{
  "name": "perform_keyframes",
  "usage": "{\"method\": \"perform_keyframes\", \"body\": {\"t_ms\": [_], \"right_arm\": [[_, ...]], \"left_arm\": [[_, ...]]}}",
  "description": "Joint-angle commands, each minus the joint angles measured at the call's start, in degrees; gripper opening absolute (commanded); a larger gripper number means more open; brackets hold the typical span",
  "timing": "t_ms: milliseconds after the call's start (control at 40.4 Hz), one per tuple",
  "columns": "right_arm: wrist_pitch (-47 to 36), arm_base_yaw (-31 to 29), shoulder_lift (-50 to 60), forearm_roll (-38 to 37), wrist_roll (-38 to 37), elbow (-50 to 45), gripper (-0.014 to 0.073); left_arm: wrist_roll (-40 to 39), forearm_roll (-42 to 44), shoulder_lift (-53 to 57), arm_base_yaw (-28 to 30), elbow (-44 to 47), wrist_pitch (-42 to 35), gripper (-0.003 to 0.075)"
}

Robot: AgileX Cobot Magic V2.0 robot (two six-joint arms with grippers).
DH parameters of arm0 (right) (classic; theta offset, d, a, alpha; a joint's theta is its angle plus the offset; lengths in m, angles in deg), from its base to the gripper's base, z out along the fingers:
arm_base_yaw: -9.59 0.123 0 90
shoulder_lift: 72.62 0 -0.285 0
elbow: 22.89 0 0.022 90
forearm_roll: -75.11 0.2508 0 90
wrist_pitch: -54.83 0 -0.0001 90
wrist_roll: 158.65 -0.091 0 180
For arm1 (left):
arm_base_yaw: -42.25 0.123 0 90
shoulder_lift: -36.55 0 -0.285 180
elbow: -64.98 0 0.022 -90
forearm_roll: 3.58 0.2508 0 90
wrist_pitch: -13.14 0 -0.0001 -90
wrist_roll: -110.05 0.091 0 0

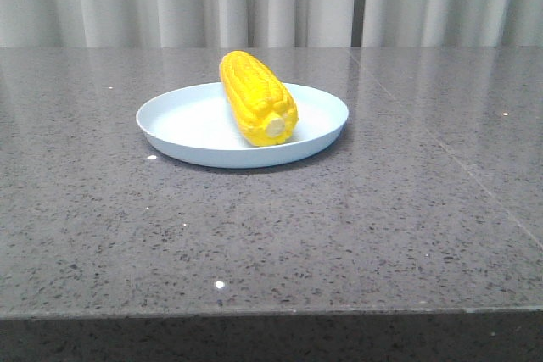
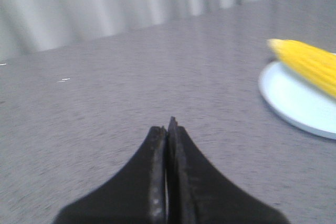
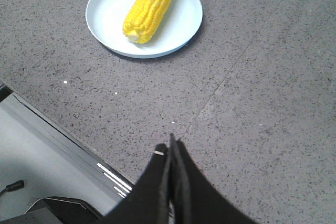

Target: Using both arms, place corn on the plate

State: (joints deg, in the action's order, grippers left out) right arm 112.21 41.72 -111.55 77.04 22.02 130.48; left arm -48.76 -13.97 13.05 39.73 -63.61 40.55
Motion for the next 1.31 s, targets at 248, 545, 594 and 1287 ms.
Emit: {"method": "perform_keyframes", "body": {"t_ms": [248,545,594,1287], "right_arm": [[-3.6,0.0,-0.2,-0.7,-0.1,1.3,-0.0068],[-3.6,0.0,-0.2,-0.7,-0.1,1.3,-0.0068],[-3.6,0.0,-0.2,-0.7,-0.1,1.3,-0.0068],[-3.6,0.0,-0.2,-0.7,-0.1,1.3,-0.0068]], "left_arm": [[-12.8,5.9,17.4,6.9,14.5,-11.9,-0.002],[-16.6,10.4,17.3,5.3,23.1,-23.9,-0.002],[-16.6,10.4,17.3,4.7,24.5,-26.1,-0.002],[-12.5,8.0,17.3,2.2,26.3,-29.2,-0.002]]}}
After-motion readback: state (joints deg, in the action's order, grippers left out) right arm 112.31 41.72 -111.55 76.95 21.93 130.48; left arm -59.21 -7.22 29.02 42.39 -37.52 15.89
